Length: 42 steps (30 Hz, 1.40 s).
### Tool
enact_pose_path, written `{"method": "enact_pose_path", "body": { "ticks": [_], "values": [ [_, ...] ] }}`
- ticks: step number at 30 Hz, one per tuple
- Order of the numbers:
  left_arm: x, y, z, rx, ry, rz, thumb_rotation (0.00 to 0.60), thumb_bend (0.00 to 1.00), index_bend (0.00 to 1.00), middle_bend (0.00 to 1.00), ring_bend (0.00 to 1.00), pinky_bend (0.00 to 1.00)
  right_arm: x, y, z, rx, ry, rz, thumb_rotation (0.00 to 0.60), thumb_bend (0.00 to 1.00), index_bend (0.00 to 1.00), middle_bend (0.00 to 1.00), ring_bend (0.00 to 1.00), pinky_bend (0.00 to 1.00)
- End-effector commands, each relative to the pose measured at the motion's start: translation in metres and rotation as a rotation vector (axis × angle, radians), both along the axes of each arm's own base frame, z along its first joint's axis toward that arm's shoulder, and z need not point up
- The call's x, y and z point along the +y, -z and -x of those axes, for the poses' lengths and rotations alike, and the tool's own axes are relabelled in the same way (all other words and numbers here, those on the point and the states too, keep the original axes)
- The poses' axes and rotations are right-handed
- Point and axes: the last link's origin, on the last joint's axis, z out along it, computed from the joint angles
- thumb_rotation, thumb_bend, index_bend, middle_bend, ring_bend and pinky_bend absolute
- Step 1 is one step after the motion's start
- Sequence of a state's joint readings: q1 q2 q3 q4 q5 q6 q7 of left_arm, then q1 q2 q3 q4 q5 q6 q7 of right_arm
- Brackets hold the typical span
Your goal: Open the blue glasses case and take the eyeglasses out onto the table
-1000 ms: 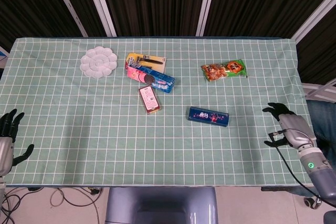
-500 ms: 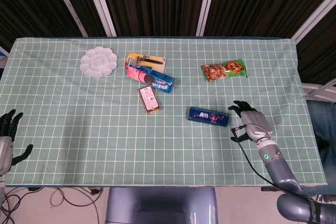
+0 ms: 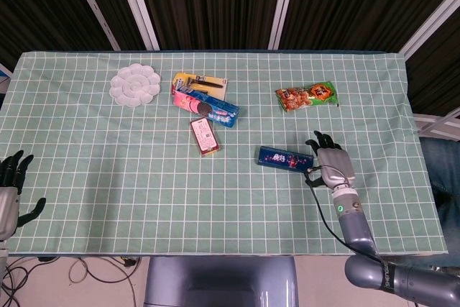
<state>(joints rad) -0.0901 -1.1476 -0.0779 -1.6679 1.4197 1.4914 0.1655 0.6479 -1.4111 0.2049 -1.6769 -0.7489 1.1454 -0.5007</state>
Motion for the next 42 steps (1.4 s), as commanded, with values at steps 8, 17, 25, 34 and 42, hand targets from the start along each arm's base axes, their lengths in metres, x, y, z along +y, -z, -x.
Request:
{"method": "enact_pose_path", "body": {
  "ticks": [8, 17, 25, 34, 42],
  "values": [
    [0.000, 0.000, 0.000, 0.001, -0.006, 0.003, 0.600, 0.27, 0.06, 0.00, 0.00, 0.00, -0.012, 0.014, 0.002, -0.025, 0.021, 0.018, 0.600, 0.13, 0.21, 0.06, 0.05, 0.21],
    [0.001, -0.001, 0.001, 0.001, -0.020, -0.004, 0.600, 0.27, 0.06, 0.00, 0.00, 0.00, -0.023, 0.021, 0.001, -0.052, 0.025, 0.045, 0.600, 0.13, 0.21, 0.06, 0.05, 0.21],
    [0.000, -0.001, 0.001, 0.003, -0.022, -0.009, 0.600, 0.27, 0.06, 0.00, 0.00, 0.00, -0.025, 0.032, 0.008, -0.052, 0.049, 0.036, 0.600, 0.13, 0.21, 0.06, 0.05, 0.21],
    [0.001, -0.001, 0.001, 0.003, -0.021, -0.008, 0.600, 0.27, 0.06, 0.00, 0.00, 0.00, -0.028, 0.037, 0.014, -0.063, 0.054, 0.058, 0.600, 0.13, 0.21, 0.06, 0.05, 0.21],
    [0.001, -0.002, 0.002, 0.003, -0.024, -0.010, 0.600, 0.27, 0.06, 0.00, 0.00, 0.00, -0.029, 0.038, 0.020, -0.047, 0.058, 0.060, 0.600, 0.13, 0.21, 0.06, 0.05, 0.21]
  ]
}}
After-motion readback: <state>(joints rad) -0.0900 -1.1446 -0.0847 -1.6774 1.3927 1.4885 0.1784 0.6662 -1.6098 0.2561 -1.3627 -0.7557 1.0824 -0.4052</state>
